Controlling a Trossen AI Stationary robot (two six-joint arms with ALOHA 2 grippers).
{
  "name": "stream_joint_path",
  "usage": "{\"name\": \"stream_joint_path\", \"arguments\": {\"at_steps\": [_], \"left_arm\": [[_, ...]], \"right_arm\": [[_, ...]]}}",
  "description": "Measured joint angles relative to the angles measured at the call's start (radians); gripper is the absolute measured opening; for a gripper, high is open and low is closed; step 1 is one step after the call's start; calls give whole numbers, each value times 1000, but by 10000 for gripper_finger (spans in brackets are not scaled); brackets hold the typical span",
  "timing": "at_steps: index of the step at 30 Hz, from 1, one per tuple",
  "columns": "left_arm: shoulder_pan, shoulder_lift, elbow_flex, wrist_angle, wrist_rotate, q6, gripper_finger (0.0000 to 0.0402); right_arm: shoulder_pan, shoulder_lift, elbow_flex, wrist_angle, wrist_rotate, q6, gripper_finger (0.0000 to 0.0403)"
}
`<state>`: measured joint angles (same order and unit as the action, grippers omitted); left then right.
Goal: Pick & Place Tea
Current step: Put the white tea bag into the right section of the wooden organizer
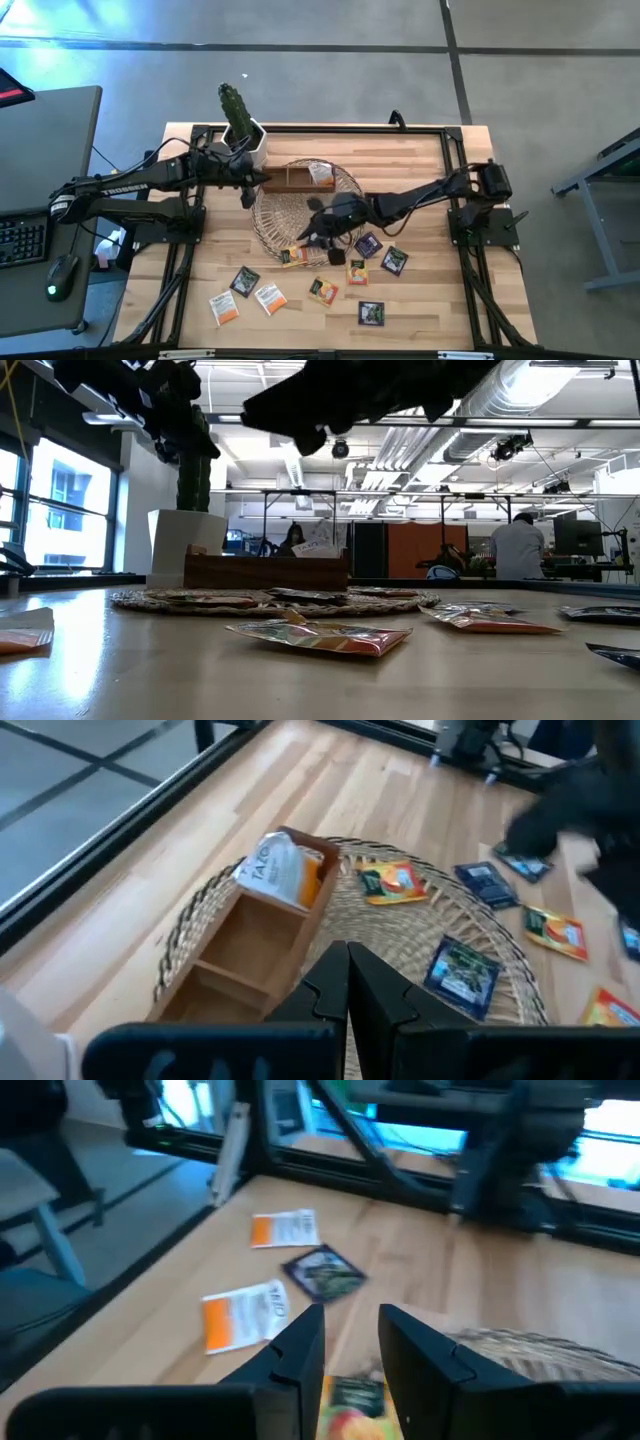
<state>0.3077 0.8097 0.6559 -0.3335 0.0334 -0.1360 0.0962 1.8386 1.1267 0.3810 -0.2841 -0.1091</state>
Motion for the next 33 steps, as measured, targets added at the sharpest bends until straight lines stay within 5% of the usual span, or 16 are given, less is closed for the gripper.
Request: {"name": "stream_joint_path", "arguments": {"at_steps": [4,14,23,33], "left_arm": [[0,19,0,-14,2,-19,0],[0,22,6,-81,198,-76,30],[0,-203,65,-297,246,-121,4],[0,-370,65,-405,173,-121,12]], "right_arm": [[9,68,31,44,-83,43,95],[80,281,286,-62,-63,109,95],[97,490,528,-157,-66,135,95],[94,626,666,-252,-64,179,95]]}}
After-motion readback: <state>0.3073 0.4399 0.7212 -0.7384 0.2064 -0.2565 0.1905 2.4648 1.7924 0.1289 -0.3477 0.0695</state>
